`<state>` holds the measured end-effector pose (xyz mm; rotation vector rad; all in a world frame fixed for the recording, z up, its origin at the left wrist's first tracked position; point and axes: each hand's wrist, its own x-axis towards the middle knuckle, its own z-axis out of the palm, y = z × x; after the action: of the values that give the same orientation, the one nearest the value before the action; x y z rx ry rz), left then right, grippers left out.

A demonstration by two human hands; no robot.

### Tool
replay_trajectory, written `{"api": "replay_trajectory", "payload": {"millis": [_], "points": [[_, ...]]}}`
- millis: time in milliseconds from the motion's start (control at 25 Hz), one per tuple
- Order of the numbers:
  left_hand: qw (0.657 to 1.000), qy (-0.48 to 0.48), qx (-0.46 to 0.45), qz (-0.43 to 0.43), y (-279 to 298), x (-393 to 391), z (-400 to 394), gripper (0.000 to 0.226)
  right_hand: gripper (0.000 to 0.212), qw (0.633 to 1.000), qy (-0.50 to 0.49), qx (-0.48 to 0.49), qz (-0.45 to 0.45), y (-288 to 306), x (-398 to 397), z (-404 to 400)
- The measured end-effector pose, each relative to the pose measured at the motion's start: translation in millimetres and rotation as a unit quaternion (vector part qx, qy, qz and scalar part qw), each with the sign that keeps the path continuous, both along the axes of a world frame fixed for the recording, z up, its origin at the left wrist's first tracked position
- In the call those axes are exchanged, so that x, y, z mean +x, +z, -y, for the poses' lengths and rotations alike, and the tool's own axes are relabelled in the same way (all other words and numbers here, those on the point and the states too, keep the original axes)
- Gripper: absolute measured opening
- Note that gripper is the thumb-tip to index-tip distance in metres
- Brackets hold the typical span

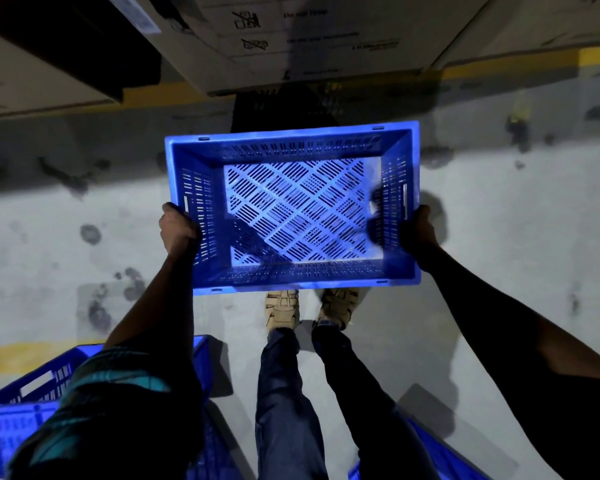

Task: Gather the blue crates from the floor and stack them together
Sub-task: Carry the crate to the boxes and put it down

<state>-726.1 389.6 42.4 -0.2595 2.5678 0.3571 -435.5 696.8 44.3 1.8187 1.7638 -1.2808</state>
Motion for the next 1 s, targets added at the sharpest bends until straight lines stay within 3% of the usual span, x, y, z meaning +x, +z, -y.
{"api": "replay_trajectory", "payload": {"millis": [200,400,480,680,1000], "points": [[1.000,0.006,-0.001,0.017,4,1,-2,0.035,0.027,1.000,-0.002,0.007,-0.006,0,1,4],[1.000,-0.013,0.001,0.015,12,6,3,0.036,0.091,0.998,0.055,0.044,0.005,0,7,19],[1.000,-0.016,0.012,-0.013,13,21,5,0.048,0.099,0.992,0.085,0.085,0.038,-3,12,35],[0.988,-0.135,-0.032,-0.062,36,99,-4,0.081,0.079,0.971,0.089,0.219,0.027,20,32,93],[0.939,-0.308,0.149,0.043,142,210,-19,0.073,0.067,0.971,0.009,0.219,-0.093,125,103,159]]}}
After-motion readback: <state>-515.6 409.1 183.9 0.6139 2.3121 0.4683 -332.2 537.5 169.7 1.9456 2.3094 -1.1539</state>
